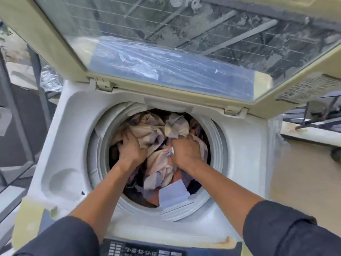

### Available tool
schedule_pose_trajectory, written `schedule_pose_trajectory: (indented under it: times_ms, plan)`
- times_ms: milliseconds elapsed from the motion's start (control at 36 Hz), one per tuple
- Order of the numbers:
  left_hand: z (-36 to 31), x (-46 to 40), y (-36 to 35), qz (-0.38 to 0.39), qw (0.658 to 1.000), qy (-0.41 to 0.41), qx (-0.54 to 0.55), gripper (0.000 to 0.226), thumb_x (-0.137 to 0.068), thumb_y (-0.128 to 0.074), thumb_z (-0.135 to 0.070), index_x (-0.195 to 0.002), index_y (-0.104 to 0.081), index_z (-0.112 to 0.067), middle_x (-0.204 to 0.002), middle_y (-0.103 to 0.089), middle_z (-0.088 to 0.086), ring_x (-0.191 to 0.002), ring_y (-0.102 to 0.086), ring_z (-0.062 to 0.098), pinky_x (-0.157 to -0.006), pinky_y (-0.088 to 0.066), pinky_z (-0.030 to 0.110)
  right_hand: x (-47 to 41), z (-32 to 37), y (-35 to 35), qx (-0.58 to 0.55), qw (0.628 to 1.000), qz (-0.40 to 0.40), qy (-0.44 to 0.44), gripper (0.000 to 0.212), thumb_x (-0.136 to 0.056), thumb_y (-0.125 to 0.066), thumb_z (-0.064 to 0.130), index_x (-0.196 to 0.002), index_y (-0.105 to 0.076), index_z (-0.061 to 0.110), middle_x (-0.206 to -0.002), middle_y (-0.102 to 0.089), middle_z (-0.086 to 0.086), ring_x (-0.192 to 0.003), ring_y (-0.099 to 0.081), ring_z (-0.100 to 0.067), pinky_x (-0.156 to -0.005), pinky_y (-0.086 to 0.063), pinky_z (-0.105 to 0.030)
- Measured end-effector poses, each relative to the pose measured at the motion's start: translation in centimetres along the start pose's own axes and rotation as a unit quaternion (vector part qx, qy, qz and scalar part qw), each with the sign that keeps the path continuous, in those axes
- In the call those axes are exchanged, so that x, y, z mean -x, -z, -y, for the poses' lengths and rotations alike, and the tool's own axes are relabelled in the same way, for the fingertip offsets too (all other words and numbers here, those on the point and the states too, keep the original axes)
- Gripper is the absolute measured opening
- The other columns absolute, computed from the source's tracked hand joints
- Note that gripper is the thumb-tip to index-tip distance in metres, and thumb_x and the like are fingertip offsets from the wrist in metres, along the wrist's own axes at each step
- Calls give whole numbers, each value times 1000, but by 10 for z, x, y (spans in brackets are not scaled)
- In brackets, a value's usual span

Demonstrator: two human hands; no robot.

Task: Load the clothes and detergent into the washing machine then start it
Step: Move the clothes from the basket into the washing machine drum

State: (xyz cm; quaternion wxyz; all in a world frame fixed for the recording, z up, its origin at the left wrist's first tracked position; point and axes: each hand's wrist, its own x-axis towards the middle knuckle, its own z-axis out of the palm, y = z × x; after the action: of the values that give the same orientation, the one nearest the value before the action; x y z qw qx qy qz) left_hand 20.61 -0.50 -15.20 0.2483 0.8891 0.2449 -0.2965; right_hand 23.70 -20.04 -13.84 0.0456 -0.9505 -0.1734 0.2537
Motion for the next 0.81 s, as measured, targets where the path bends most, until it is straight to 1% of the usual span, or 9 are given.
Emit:
schedule_pose_trajectory:
  times_ms: [83,167,250,361,444,583,639,694,806]
  plan:
    - [-9,5,11,-32,997,-57,33,108,-91,-75,-33,-167,-1,-11,-172,-10,20,-155,-27,41,-119,-35,45,22,4,34,-16,994,-97,53,38,-69,-78,37,-106,-70,27,-98,-68,-6,-98,-61,-35,-70,-49,-36]
    - [-6,10,7,12,996,-91,-9,109,-89,-78,-30,-168,-3,-25,-171,-2,21,-143,-42,49,-105,-46,46,51,5,61,-84,961,-248,95,32,-63,-80,27,-93,-70,29,-78,-61,-4,-77,-57,-33,-57,-39,-31]
    - [4,8,0,57,991,-106,-55,109,-89,-77,-38,-167,-1,-37,-174,8,18,-151,-33,48,-113,-44,54,80,-4,80,-95,914,-377,114,22,-66,-71,21,-88,-69,23,-78,-53,0,-76,-48,-28,-58,-36,-37]
    - [12,12,0,49,987,-93,-120,69,-98,-65,-33,-159,-36,-22,-151,-52,23,-129,-59,42,-98,-52,44,115,-20,93,-106,884,-436,131,20,-71,-68,17,-91,-71,16,-80,-51,-4,-75,-44,-28,-62,-36,-37]
    - [7,25,14,37,989,-64,-130,38,-99,-57,-27,-136,-62,-17,-134,-67,20,-123,-64,38,-95,-54,41,125,-31,90,-38,920,-377,98,38,-71,-68,15,-109,-70,18,-96,-56,-8,-85,-49,-32,-70,-43,-44]
    - [-6,61,57,-108,993,-57,10,15,-88,-57,-10,-98,-68,-11,-103,-75,21,-100,-69,42,-75,-49,37,120,-20,64,113,978,-168,42,61,-71,-70,22,-132,-60,23,-128,-54,-9,-114,-48,-38,-88,-41,-49]
    - [-9,81,78,-202,976,-63,41,4,-86,-59,-15,-83,-60,-15,-93,-74,23,-94,-69,45,-73,-45,39,111,-10,49,138,985,-98,27,59,-75,-71,29,-132,-61,21,-130,-54,-12,-116,-46,-38,-91,-36,-50]
    - [-10,101,97,-283,955,-65,59,14,-85,-54,-31,-76,-54,-20,-84,-72,21,-84,-66,46,-68,-42,39,100,-3,36,164,986,-16,13,58,-84,-64,40,-137,-58,19,-141,-50,-16,-124,-42,-39,-101,-31,-54]
    - [-3,126,98,-334,937,-97,19,13,-83,-54,-31,-83,-57,-18,-78,-67,16,-75,-63,45,-62,-38,38,72,-5,12,200,957,211,-14,74,-87,-57,60,-152,-45,27,-156,-43,-14,-147,-31,-41,-119,-10,-65]
